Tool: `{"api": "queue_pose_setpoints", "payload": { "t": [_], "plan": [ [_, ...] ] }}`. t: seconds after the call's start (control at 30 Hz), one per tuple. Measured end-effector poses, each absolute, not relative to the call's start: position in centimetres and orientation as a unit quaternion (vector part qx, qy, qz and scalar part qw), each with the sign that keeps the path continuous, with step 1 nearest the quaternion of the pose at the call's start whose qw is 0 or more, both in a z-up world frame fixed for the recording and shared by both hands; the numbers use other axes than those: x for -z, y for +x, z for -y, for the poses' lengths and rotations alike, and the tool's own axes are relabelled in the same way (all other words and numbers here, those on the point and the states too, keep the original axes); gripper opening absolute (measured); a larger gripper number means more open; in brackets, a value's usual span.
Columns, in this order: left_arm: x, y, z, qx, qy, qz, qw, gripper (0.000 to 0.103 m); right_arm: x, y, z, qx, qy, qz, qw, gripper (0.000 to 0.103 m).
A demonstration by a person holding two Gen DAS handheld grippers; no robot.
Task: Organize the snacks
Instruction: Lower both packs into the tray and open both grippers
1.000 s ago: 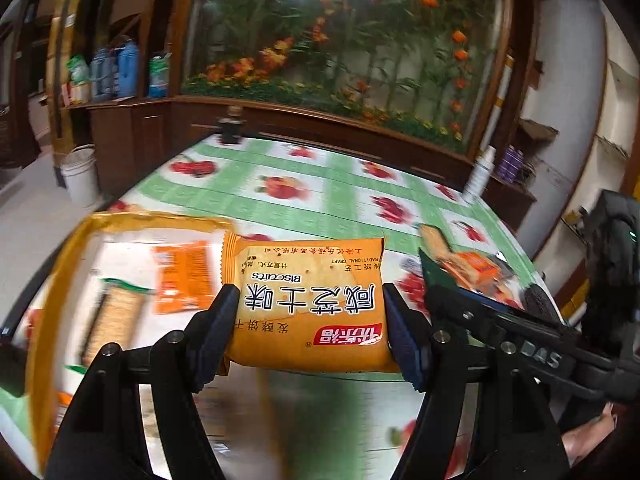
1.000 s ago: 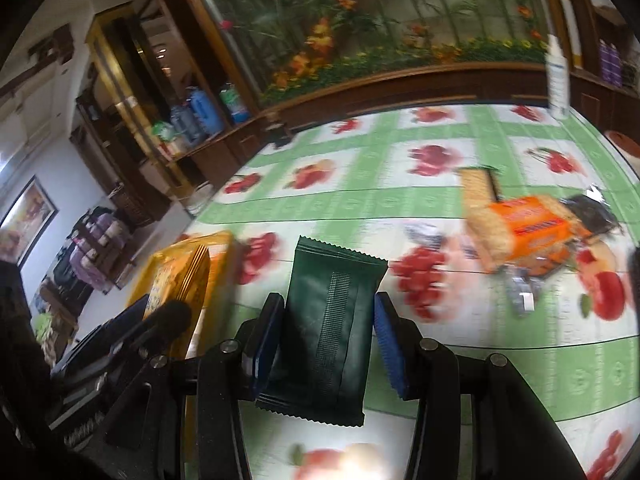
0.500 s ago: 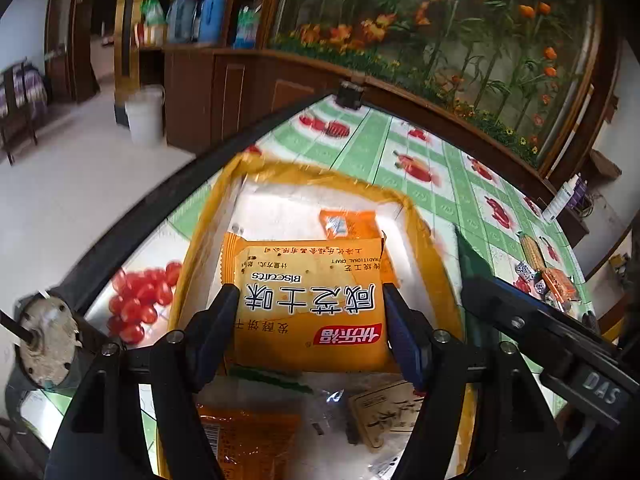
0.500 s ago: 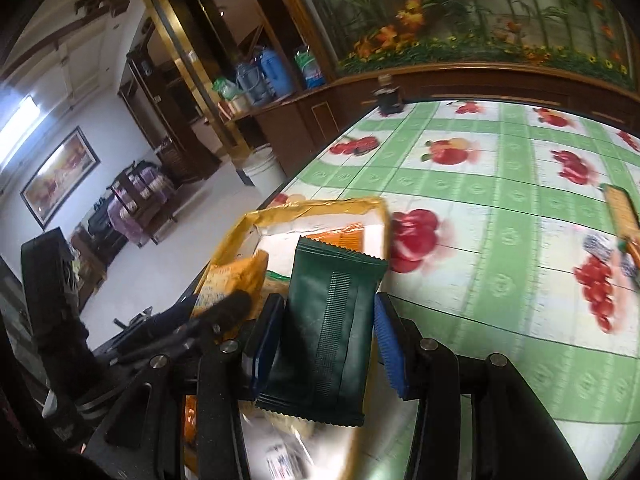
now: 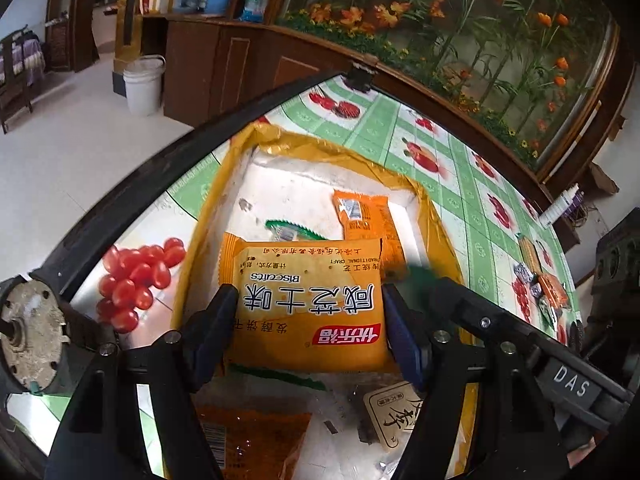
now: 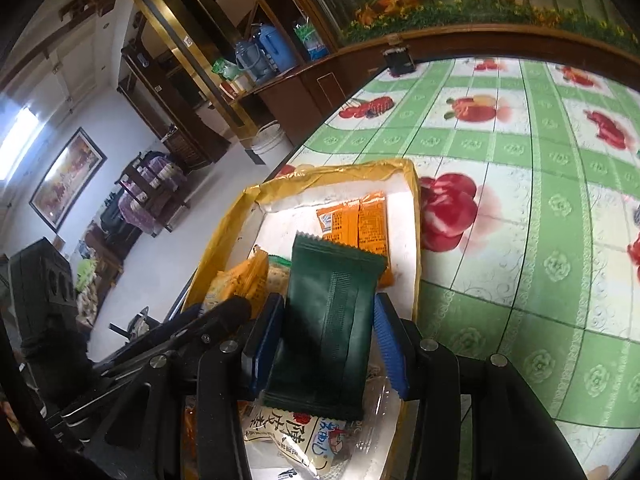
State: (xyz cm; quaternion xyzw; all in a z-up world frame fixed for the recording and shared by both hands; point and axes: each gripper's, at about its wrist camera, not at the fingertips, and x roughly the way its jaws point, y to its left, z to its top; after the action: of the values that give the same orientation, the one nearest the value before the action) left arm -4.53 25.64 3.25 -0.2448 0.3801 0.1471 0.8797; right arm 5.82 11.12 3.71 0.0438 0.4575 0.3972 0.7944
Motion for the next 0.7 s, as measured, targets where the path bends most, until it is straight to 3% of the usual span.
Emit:
{"api": "queue_pose_setpoints", "payload": {
  "t": [0.47,0.7],
  "plan": [
    [-4.3,-6.4,-25.6,-0.098,-0.279,-0.320,0.900,0.084,-6.0,5.2,-8.1,-0.413,0.087,-0.413,0.807,0.049],
    [-6.4,-8.3,-23.6,-0.075,-0.269,-0.298,0.913,0.084,-7.0,5.1,-4.8,-0.409,0.110,-0.393,0.816,0.049]
  ]
}}
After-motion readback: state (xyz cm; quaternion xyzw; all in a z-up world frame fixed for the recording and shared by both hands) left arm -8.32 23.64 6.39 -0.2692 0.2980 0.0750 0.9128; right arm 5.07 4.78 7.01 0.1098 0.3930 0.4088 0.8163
